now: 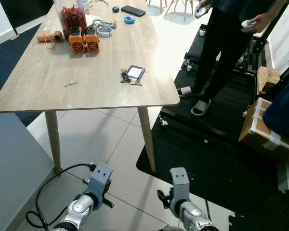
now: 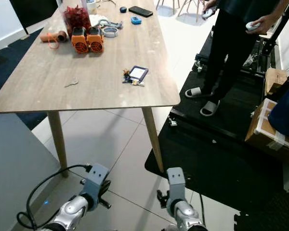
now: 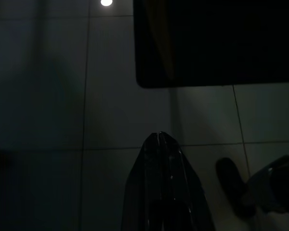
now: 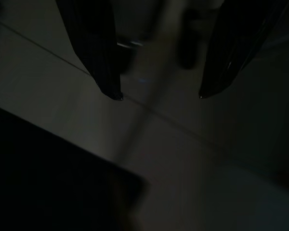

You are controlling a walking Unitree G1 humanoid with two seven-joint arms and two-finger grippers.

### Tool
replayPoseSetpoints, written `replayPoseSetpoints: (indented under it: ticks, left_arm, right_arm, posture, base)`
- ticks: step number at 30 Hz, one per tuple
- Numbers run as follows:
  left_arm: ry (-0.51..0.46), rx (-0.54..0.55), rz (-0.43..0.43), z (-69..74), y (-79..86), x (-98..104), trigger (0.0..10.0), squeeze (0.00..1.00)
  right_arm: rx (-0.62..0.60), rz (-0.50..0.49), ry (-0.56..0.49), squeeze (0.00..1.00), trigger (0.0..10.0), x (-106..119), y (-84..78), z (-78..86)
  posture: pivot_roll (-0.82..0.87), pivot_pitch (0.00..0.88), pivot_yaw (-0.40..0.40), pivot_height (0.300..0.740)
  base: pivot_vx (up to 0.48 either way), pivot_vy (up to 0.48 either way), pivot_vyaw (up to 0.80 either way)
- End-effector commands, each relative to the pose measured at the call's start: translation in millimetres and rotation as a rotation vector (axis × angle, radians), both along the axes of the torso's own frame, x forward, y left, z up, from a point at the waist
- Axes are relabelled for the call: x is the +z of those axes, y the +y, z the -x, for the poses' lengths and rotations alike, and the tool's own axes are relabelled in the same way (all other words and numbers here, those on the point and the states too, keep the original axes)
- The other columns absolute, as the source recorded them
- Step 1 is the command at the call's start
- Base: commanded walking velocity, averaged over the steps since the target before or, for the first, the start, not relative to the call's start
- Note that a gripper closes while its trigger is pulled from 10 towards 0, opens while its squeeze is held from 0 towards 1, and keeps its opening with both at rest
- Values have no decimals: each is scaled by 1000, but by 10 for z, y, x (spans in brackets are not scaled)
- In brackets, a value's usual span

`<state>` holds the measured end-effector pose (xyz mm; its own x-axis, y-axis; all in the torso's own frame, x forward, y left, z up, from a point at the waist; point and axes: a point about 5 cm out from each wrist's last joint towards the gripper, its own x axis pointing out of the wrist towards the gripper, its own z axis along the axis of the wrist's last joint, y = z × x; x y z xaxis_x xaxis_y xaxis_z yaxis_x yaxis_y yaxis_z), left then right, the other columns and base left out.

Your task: Hang keys on a hook

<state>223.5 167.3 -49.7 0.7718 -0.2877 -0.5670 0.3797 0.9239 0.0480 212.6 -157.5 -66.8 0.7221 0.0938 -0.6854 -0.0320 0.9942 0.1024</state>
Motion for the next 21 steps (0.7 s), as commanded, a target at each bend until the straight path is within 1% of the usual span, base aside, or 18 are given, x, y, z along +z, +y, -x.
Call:
replayPoseSetpoints:
  ticks: [1,2,3,4,5,6,9,11,12,21]
  left_arm:
    - [46,89,35,96,88,-65,10000,0]
    - [46,89,35,96,88,-65,10000,0]
    - [41,135,43,105,133,-65,10000,0]
    - [41,135,43,105,133,-65,10000,0]
    - [36,176,35,113,173,-67,10000,0]
    - [30,196,20,120,207,-66,10000,0]
    - [36,177,-3,146,237,-76,10000,0]
    - [33,162,-4,154,238,-75,10000,0]
    - [34,158,10,161,236,-75,10000,0]
    - [28,213,39,178,217,-83,10000,0]
  right_arm:
    - [-57,16,84,0,10000,-112,-103,188]
    - [-57,16,84,0,10000,-112,-103,188]
    - [-73,20,110,0,10000,-146,-150,256]
    - [-73,20,110,0,10000,-146,-150,256]
    - [-81,24,125,0,10000,-166,-176,301]
    - [-85,28,136,0,10000,-181,-192,334]
    - [-91,30,146,0,10000,-199,-205,376]
    - [-95,30,148,0,10000,-202,-204,383]
    - [-98,30,148,0,10000,-204,-199,386]
    - [-91,33,162,0,10000,-219,-162,406]
  posture:
    - [64,30,-28,740]
    - [64,30,-28,740]
    - [66,27,-30,740]
    - [66,27,-30,740]
    - [70,23,-32,740]
    - [70,23,-32,740]
    - [72,21,-33,740]
    - [72,21,-33,740]
    - [73,13,-31,740]
    - [79,4,-39,740]
  base:
    - [0,0,0]
    - [0,0,0]
    - [0,0,0]
    - [0,0,0]
    - [0,0,0]
    - [0,0,0]
    - [0,0,0]
    - [0,0,0]
    - [0,0,0]
    - [0,0,0]
